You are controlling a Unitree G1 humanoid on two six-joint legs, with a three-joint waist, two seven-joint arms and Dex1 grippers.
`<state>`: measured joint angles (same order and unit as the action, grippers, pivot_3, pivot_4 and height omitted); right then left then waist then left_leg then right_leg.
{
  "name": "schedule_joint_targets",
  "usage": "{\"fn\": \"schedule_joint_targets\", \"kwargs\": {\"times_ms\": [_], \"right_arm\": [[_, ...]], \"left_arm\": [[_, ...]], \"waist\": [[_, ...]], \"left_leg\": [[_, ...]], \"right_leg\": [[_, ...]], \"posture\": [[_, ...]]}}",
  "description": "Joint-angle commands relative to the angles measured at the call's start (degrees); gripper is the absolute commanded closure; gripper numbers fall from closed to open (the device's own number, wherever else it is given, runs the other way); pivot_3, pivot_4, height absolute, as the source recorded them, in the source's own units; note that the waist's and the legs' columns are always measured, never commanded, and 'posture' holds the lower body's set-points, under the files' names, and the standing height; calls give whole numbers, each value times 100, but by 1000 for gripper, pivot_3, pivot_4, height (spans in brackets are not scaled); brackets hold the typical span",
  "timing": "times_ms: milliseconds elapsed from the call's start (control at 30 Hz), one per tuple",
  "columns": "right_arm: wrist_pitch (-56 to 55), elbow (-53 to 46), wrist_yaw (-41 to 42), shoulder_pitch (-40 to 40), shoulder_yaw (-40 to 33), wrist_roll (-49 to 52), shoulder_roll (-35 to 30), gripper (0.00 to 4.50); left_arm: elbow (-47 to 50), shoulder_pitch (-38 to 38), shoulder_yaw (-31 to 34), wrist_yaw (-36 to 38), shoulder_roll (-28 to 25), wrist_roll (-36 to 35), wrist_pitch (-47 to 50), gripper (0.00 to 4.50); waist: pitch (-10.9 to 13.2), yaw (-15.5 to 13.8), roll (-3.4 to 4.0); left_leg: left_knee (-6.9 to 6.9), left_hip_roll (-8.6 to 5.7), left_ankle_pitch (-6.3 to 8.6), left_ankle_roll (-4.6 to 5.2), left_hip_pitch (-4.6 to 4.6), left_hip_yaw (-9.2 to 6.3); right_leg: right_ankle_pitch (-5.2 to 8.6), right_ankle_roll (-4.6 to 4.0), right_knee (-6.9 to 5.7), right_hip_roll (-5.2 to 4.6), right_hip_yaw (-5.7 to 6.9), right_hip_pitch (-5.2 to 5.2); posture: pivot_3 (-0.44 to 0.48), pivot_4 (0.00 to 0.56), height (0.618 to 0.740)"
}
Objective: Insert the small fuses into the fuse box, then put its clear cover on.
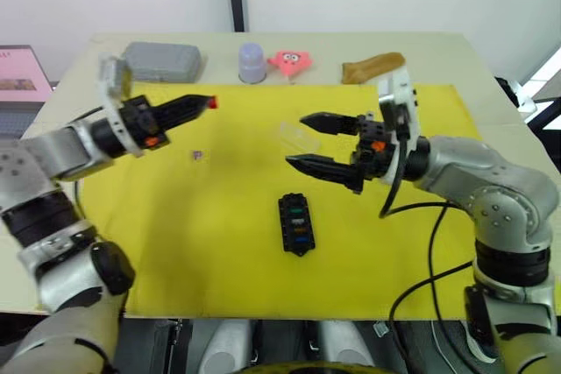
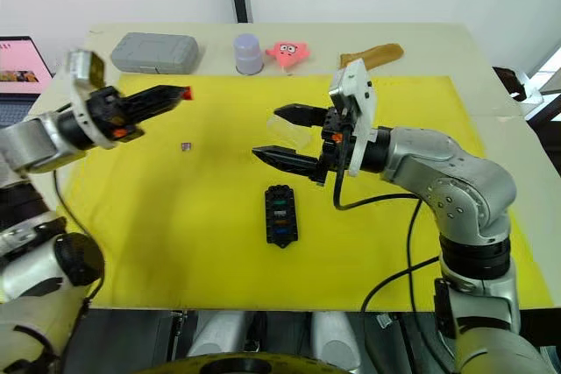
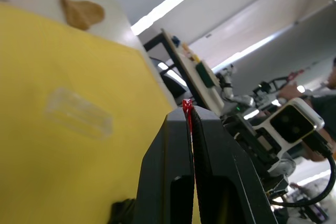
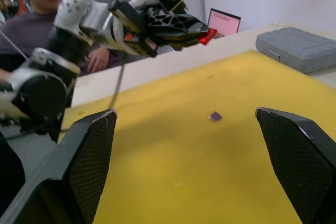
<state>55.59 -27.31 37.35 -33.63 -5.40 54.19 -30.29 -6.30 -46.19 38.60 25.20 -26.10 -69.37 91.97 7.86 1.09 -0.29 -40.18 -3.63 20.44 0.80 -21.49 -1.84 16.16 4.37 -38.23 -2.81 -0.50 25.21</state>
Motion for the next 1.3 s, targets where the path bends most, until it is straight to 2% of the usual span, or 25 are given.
{"fn": "schedule_joint_targets", "kwargs": {"times_ms": [33, 133, 300, 633, 767, 867, 900, 1300], "right_arm": [[97, 6, -765, -200, -304, 592, 493, 0], [175, 172, -1530, -232, -513, 961, 936, 0], [129, 307, -2744, -238, -790, 2015, 1505, 0], [-365, 331, -4092, -7, -801, 3311, 1721, 0], [-526, 290, -4310, 65, -675, 3531, 1646, 0], [-588, 249, -4367, 90, -562, 3599, 1579, 885], [-608, 239, -4368, 90, -527, 3603, 1547, 1303], [-784, 196, -4255, 90, -329, 3590, 1245, 1303]], "left_arm": [[193, -208, 46, -762, 727, -1120, -84, 4485], [370, -6, -267, -1324, 1123, -1734, -314, 4485], [397, 205, -824, -2134, 1306, -2797, -1136, 4485], [370, 366, -1712, -2353, 998, -3513, -2120, 4485], [441, 417, -1958, -2362, 923, -3681, -2369, 4485], [482, 446, -2114, -2362, 865, -3777, -2522, 4500], [482, 447, -2160, -2353, 846, -3793, -2568, 4500], [456, 453, -2495, -2170, 652, -3845, -2845, 4500]], "waist": [[0, 3, 0], [0, 36, 0], [0, 143, 0], [-1, 150, 1], [-1, 148, 1], [0, 149, 1], [0, 149, 2], [0, 146, 1]], "left_leg": [[-1, 0, 0, 0, 1, 0], [0, 0, -1, -2, 3, 1], [1, 1, -5, -9, 4, 1], [5, 1, -7, -12, 7, 2], [5, 1, -7, -11, 6, 2], [6, 1, -7, -11, 6, 2], [6, 2, -7, -11, 6, 2], [6, 2, -7, -11, 5, 2]], "right_leg": [[0, 0, -1, 0, 0, -1], [0, 0, -2, 0, 0, 0], [0, 0, -9, 2, 0, 3], [0, 0, -8, 5, 0, 3], [0, 0, -6, 5, 0, 1], [0, 0, -5, 6, 0, 1], [0, 0, -5, 6, 0, 1], [0, 0, -2, 7, 0, 0]], "posture": [[0, 150, 740], [0, 150, 740], [0, 150, 740], [0, 150, 740], [0, 150, 740], [0, 150, 740], [0, 150, 740], [0, 150, 740]]}}
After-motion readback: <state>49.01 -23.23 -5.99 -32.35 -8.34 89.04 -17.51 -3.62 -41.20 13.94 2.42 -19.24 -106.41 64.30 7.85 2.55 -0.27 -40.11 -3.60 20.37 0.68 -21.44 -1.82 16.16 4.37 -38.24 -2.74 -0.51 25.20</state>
